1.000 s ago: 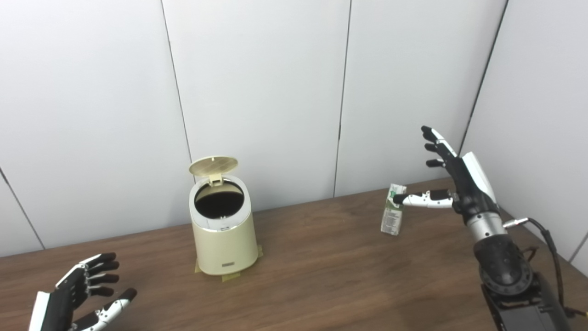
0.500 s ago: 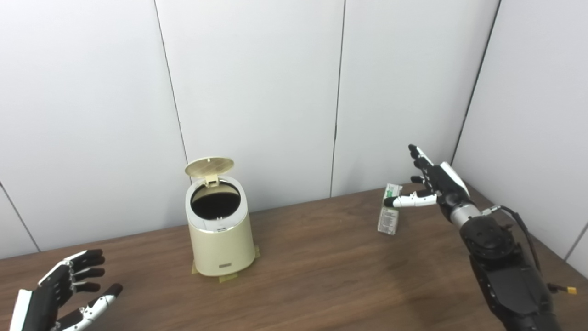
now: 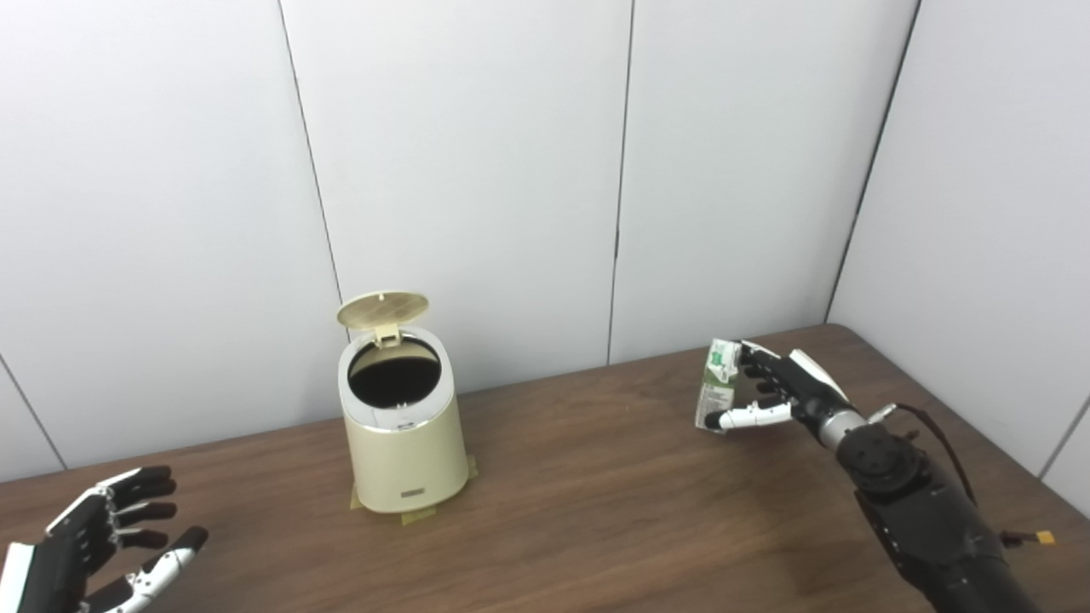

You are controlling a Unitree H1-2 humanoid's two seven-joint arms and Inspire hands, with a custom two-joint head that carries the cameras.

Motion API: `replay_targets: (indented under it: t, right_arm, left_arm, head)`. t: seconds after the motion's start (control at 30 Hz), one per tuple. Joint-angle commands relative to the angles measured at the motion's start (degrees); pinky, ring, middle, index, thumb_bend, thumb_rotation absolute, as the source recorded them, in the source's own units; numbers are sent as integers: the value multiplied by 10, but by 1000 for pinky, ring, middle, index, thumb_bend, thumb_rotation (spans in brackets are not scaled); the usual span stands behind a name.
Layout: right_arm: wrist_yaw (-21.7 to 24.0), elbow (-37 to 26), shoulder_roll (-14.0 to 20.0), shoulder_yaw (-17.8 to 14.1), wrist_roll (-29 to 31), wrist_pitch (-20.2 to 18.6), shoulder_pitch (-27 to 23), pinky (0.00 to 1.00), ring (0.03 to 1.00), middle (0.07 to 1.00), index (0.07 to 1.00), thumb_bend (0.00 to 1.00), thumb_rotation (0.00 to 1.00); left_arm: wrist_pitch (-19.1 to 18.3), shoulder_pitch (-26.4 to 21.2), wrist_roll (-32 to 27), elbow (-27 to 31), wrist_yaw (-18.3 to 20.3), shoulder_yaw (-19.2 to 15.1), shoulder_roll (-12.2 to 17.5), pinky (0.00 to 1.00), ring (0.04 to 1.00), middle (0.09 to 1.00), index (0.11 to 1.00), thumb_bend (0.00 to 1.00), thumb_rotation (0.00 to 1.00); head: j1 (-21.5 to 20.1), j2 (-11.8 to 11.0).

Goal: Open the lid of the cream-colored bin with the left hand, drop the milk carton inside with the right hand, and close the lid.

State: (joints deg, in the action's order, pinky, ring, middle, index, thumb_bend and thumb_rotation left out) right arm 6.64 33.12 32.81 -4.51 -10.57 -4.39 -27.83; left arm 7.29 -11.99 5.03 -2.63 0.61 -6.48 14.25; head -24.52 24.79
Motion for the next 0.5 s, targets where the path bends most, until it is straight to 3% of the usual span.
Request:
replay_targets:
  t: [0.0, 0.23, 0.47]
  right_arm:
    - [-19, 1, 14, -5, 1, 20, -36, 920, 951, 955, 930, 869, 195]
    - [-51, 15, 1, -6, 0, 36, -37, 840, 895, 913, 902, 832, 139]
    - [-64, 48, -20, -20, 32, 91, -40, 797, 839, 871, 894, 776, 69]
  left_arm:
    - [4, -17, -3, 20, 1, -4, 11, 534, 641, 694, 688, 601, 0]
    - [-1, -18, 3, 24, 0, 0, 9, 533, 633, 687, 687, 583, 0]
    - [-12, -15, 3, 33, 2, 5, 6, 546, 637, 694, 695, 551, 0]
  head:
    - [0, 0]
    - [2, 3]
    - [3, 6]
